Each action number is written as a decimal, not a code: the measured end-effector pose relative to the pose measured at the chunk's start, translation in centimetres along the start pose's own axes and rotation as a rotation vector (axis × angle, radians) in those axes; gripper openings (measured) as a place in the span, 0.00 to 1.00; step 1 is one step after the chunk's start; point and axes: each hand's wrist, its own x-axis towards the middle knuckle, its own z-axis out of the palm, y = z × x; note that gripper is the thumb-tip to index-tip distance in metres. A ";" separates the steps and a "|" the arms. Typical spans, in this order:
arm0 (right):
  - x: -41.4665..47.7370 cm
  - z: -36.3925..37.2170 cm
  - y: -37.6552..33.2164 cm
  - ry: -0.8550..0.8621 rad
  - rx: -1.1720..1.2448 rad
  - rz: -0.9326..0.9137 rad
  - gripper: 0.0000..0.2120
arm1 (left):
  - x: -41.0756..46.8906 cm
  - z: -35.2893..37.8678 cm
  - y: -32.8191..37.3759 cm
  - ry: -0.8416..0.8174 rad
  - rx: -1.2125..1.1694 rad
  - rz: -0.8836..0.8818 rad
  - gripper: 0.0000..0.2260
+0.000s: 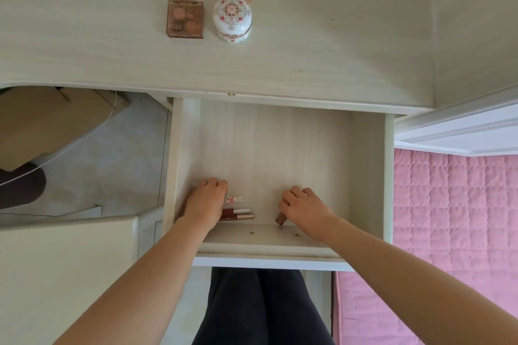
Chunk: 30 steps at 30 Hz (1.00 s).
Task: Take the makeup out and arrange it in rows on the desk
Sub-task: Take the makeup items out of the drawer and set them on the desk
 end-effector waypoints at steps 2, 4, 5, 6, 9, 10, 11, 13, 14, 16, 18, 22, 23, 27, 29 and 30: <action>0.1 0.2 0.0 0.013 0.003 0.002 0.18 | 0.1 0.2 -0.2 0.008 0.010 0.004 0.11; 0.3 0.3 0.0 0.015 0.025 0.005 0.18 | 0.1 0.4 -0.2 0.021 -0.006 0.004 0.11; 0.3 0.3 0.0 0.013 0.039 0.009 0.18 | 0.1 0.4 -0.2 0.026 -0.016 0.004 0.10; 0.4 0.4 0.0 0.008 0.056 0.014 0.20 | 0.1 0.4 -0.2 0.030 -0.029 0.005 0.10; 0.6 0.4 0.2 -0.019 0.119 0.031 0.22 | 0.0 0.4 -0.4 0.033 -0.082 -0.011 0.09; 0.7 0.3 0.2 -0.022 0.143 0.038 0.22 | 0.0 0.3 -0.5 0.029 -0.109 -0.028 0.10; 0.7 0.2 0.1 -0.021 0.176 0.050 0.22 | -0.1 0.2 -0.6 0.025 -0.140 -0.042 0.11; 0.9 -0.3 -0.1 -0.009 0.269 0.088 0.20 | -0.1 0.0 -0.6 0.031 -0.195 -0.053 0.10; 1.0 -0.5 -0.3 0.002 0.320 0.110 0.18 | -0.2 -0.1 -0.5 0.039 -0.217 -0.051 0.09; 1.2 -1.0 -0.8 0.012 0.433 0.139 0.16 | -0.2 -0.2 -0.5 0.062 -0.258 -0.041 0.08; 1.5 -1.4 -1.5 0.001 0.553 0.146 0.14 | -0.2 -0.3 -0.4 0.083 -0.289 -0.026 0.08; 2.3 -1.8 -3.2 -0.022 0.738 0.129 0.13 | -0.1 -0.4 -0.3 0.055 -0.321 -0.010 0.07; 2.6 -1.9 -3.6 -0.025 0.765 0.122 0.13 | -0.1 -0.3 -0.3 0.027 -0.332 -0.012 0.06; 3.7 -1.9 -5.1 -0.022 0.766 0.074 0.10 | -0.1 -0.1 0.0 -0.100 -0.344 -0.026 0.05; 4.1 -1.8 -5.5 -0.004 0.784 0.061 0.10 | -0.1 0.0 0.0 -0.109 -0.286 -0.001 0.05; 4.2 -1.7 -5.5 0.002 0.795 0.054 0.10 | 0.0 0.0 0.0 -0.103 -0.258 0.009 0.05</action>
